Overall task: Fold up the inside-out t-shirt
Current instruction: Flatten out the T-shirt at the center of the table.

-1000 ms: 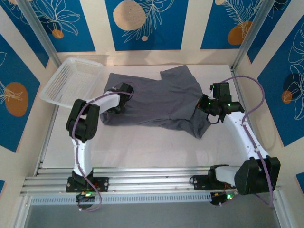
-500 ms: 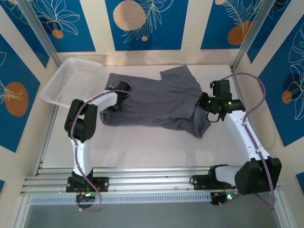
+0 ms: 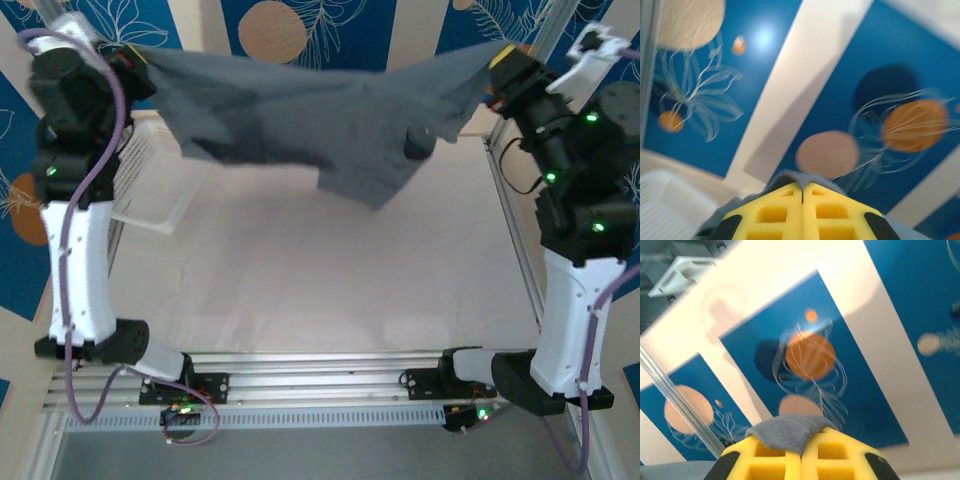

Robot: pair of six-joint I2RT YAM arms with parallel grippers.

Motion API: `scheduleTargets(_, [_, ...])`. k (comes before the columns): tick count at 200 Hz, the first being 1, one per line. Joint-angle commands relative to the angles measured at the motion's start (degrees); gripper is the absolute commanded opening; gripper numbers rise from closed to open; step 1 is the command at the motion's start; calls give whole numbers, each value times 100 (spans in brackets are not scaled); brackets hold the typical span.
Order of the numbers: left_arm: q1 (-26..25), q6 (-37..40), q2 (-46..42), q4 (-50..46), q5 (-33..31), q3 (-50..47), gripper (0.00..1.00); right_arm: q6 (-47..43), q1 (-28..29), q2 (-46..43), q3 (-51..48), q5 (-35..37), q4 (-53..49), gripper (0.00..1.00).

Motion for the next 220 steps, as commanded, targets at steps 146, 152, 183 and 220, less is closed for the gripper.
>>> scheduleTargets(146, [39,-392,-33,-88,1186,880,0,-389,-224,1126,2536,606,805,0])
scheduleTargets(152, [40,-380,154,-106,1167,937,0,-407,-242,1287,2544,575,844,0])
scheduleTargets(183, [56,-300,1131,143,1086,1156,0,-219,-520,2167,2699,238,1321,0])
scheduleTargets(220, [122,-358,2951,58,1473,3252,0,297,-882,3105,3274,18,2261,0])
